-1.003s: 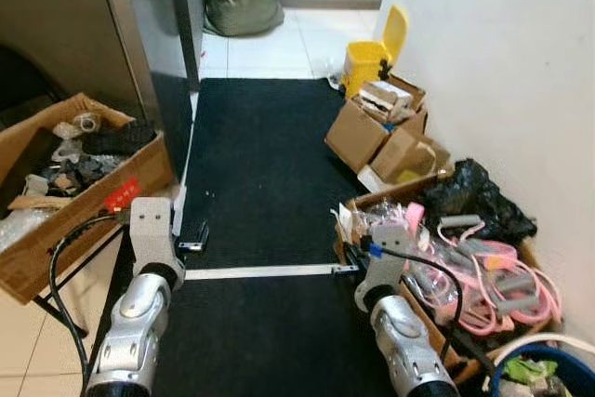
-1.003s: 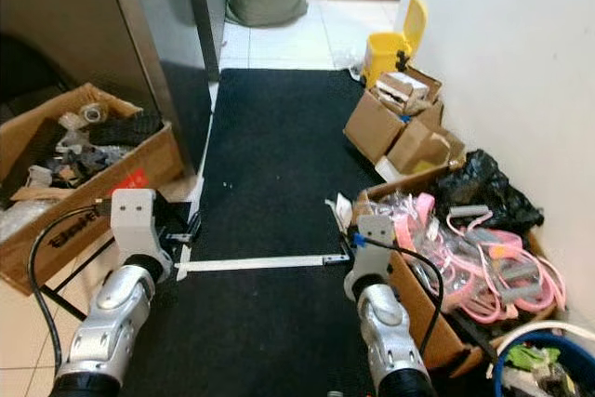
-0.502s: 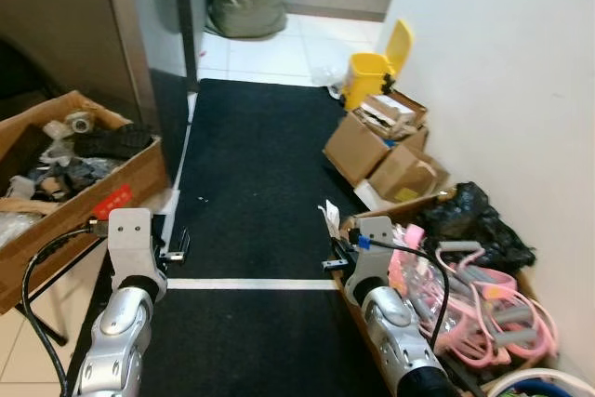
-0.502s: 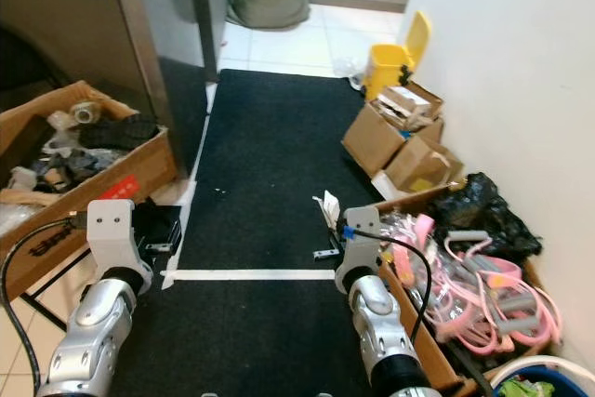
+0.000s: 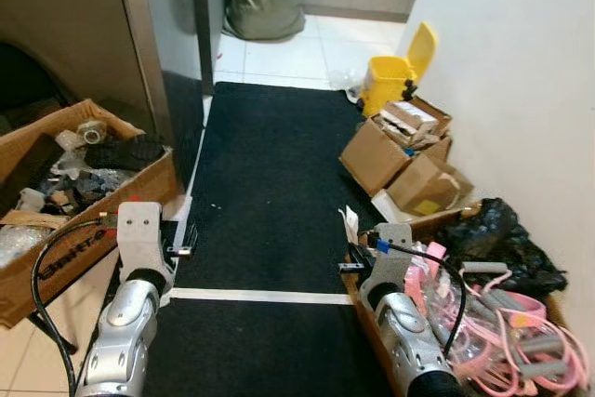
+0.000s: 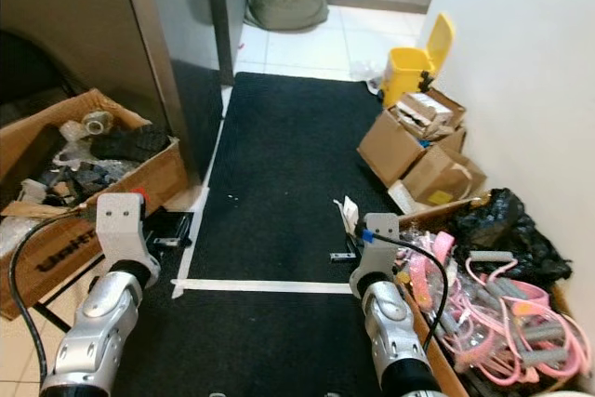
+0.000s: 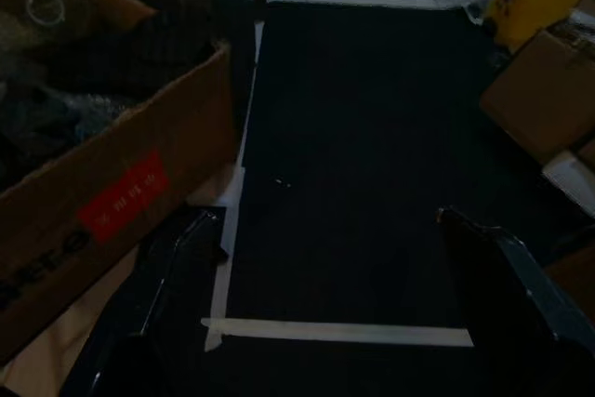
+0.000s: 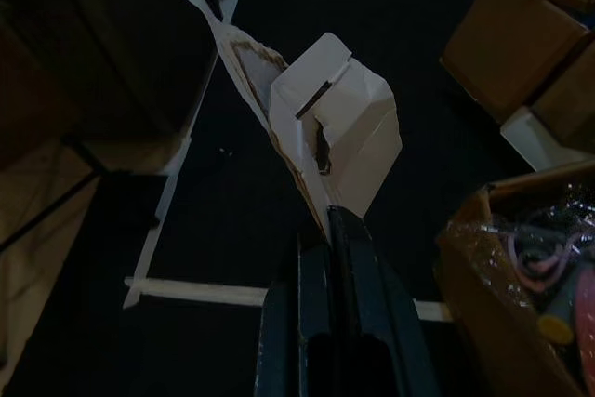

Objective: Picking trash to rubbish bin

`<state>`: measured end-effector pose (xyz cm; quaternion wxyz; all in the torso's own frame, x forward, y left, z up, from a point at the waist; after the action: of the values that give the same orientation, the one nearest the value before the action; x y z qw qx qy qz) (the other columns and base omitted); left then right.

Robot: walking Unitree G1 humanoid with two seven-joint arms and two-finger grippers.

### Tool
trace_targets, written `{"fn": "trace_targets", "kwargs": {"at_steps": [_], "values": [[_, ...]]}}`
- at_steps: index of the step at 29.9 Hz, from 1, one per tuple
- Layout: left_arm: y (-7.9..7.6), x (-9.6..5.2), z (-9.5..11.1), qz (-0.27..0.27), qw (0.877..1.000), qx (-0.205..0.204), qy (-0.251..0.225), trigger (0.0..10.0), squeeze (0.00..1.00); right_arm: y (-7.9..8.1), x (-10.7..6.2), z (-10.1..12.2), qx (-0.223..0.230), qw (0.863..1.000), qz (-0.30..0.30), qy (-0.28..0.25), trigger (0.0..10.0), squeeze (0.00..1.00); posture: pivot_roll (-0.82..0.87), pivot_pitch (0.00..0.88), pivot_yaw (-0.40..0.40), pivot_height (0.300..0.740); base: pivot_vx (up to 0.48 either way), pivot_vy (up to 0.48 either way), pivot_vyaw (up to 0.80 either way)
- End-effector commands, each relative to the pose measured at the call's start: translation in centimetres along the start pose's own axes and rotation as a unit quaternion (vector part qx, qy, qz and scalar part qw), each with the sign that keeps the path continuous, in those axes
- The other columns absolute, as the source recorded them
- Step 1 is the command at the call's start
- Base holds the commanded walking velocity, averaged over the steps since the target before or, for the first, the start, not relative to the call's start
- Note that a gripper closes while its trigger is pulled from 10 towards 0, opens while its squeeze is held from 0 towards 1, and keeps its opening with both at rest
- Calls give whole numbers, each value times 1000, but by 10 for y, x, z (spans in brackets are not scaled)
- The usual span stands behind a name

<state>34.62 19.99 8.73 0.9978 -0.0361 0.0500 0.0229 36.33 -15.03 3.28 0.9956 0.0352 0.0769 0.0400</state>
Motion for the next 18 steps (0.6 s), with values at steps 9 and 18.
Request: {"fn": "trace_targets", "kwargs": {"at_steps": [9,18], "values": [[-21,8,-12,-40,999,-1,24,10000,0,-35,-20,-16,36,996,-76,6,10000,0,62,82,22,740,283,0,0],[-24,13,-11,-44,999,-5,22,10000,0,-40,-25,-18,37,996,-84,5,10000,0,55,77,18,740,283,0,0]]}}
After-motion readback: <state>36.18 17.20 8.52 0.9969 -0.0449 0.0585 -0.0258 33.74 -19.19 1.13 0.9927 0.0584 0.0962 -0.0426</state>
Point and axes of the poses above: a point about 5 cm out from each wrist's last joint towards the gripper, its own x axis pointing out of the wrist towards the gripper, its own z axis along the axis of the wrist's last joint, y = z × x, the point moved 6 cm from there along x, pointing out of the wrist towards the gripper, and after that the axes turned 4 degrees about -x, right-handed, at the moved point
